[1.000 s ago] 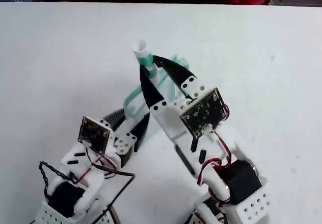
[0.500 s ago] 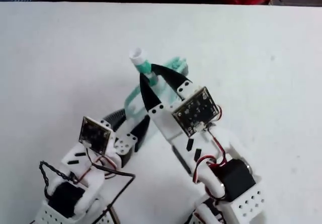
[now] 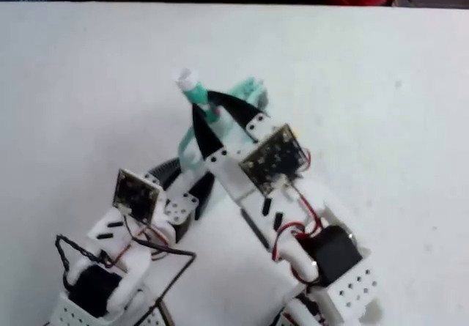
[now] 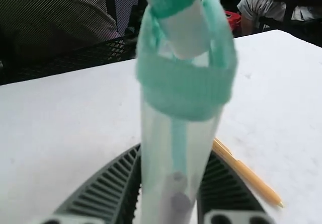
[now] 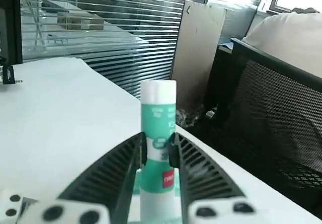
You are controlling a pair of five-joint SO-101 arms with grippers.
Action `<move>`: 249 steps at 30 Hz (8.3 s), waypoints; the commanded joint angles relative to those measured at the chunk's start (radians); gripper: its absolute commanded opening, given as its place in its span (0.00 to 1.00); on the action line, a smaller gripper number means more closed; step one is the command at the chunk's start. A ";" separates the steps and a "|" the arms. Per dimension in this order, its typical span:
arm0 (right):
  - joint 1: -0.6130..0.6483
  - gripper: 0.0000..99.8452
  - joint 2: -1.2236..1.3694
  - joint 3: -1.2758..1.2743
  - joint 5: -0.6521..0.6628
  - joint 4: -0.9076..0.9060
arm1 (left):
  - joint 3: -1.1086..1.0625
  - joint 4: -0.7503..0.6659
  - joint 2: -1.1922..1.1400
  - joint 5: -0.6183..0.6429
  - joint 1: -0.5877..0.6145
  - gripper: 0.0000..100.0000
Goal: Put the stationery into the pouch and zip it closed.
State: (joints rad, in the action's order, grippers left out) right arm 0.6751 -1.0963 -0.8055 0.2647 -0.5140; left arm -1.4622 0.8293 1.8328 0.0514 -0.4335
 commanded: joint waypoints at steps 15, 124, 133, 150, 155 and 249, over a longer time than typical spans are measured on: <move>-0.012 0.02 -0.156 -0.012 0.009 -0.156 | 0.029 0.005 -0.005 0.091 0.074 0.18; -0.576 0.17 1.043 0.285 -0.184 -0.300 | 0.037 0.046 -0.005 0.058 0.051 0.17; -0.567 0.17 1.270 0.423 -0.157 -0.309 | 0.037 0.043 -0.005 0.058 0.051 0.17; -0.615 0.02 1.283 0.473 -0.071 -0.371 | 0.038 0.044 -0.005 0.061 0.050 0.17; -0.670 0.02 1.110 0.318 -0.176 -0.255 | 0.021 0.051 -0.005 0.060 -0.001 0.17; -0.059 0.02 0.194 0.276 0.091 -0.460 | -0.038 -0.011 -0.005 -0.060 -0.005 0.16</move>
State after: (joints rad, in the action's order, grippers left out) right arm 0.6245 -0.8984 -0.5447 0.3399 -0.9590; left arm -1.5006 0.8339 1.8282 -0.0054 -0.4335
